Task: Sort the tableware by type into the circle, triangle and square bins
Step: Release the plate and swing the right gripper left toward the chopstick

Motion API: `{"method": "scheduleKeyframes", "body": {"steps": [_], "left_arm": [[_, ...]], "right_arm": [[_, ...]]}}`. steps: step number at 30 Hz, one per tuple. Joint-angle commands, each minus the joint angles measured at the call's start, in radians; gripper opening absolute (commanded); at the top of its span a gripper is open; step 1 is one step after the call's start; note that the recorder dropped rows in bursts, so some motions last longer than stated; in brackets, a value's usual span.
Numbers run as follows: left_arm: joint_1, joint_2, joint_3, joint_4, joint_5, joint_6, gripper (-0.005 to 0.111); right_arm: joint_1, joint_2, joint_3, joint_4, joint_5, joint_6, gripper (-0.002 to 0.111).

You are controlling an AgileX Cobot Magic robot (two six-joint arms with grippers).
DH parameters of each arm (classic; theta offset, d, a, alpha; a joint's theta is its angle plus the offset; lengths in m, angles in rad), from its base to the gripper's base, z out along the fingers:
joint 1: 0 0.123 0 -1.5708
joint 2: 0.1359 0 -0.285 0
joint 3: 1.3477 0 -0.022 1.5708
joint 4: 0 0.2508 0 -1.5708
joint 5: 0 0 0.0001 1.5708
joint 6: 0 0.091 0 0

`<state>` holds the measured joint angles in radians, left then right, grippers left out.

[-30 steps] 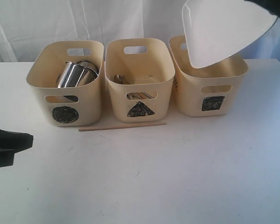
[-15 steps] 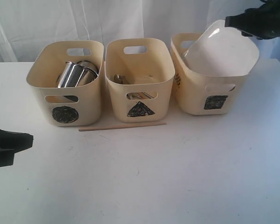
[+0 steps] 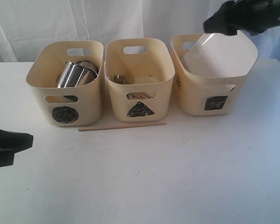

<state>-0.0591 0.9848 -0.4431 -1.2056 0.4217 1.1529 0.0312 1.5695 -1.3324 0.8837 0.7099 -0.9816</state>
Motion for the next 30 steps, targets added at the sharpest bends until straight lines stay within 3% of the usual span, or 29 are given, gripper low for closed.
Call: {"method": "scheduleKeyframes", "body": {"steps": [1, 5, 13, 20, 25, 30], "left_arm": [[0.001, -0.007, 0.004, -0.008, 0.010, -0.002, 0.000], [0.001, -0.007, 0.004, -0.008, -0.008, -0.002, 0.000], [0.001, -0.007, 0.004, -0.008, -0.008, -0.002, 0.000], [0.001, -0.005, 0.004, -0.008, -0.008, -0.002, 0.000], [0.001, -0.005, 0.004, -0.008, -0.008, -0.002, 0.000], [0.001, -0.005, 0.004, -0.008, -0.008, -0.002, 0.000]], "right_arm": [[0.087, 0.018, -0.006, 0.023, 0.184, -0.203, 0.057], [0.206, 0.082, -0.006, 0.023, 0.265, -0.380, 0.057], [0.440, 0.236, -0.006, 0.012, -0.045, -0.566, 0.057], [0.612, 0.409, -0.075, -0.127, -0.210, -0.563, 0.057], [0.637, 0.541, -0.193, -0.175, -0.286, -0.454, 0.057], [0.637, 0.627, -0.296, -0.377, -0.224, -0.244, 0.057]]}}
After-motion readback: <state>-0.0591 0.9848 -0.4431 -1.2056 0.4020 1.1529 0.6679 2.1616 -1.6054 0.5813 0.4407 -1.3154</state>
